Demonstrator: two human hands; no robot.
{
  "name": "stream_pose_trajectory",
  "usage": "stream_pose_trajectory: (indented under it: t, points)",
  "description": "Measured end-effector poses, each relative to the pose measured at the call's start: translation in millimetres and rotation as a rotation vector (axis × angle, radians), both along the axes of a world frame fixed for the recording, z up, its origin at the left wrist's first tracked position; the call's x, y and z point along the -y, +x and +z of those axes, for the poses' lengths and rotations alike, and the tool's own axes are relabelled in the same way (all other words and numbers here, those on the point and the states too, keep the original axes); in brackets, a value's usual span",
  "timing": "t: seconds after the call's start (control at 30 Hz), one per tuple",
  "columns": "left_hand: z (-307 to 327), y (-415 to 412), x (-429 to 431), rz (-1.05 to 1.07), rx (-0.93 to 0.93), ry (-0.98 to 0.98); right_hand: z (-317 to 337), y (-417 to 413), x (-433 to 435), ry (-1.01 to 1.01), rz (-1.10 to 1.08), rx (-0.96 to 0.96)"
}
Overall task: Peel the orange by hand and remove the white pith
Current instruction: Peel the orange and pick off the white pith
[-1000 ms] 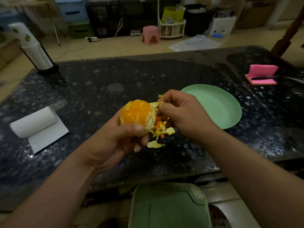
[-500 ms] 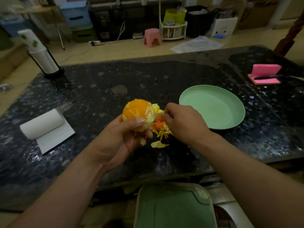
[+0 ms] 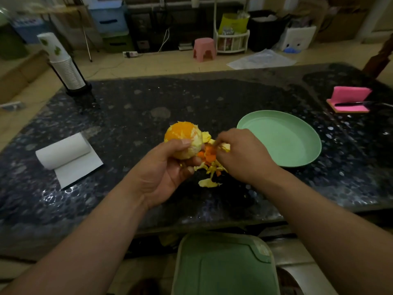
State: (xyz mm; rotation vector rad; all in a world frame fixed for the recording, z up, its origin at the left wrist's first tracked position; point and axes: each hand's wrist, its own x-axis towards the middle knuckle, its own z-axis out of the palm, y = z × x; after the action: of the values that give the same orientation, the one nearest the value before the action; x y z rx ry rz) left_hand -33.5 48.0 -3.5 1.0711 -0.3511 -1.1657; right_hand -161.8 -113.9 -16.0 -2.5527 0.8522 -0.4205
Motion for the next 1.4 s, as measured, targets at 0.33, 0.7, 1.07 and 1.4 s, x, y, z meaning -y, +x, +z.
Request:
stream_pose_trajectory:
  t: [0.33, 0.7, 1.07, 1.4]
  points:
    - [2, -5, 4, 0.041, 0.157, -0.017, 36, -19, -16, 0.423, 0.153, 0.332]
    - [3, -14, 4, 0.156, 0.618, 0.078, 36, -20, -22, 0.147, 0.102, 0.223]
    - [4, -17, 1, 0.127, 0.734, 0.087, 35, -17, -29, 0.081, 0.064, 0.229]
    - [5, -11, 0, 0.042, 0.327, -0.015, 39, -21, -18, 0.358, 0.168, 0.355]
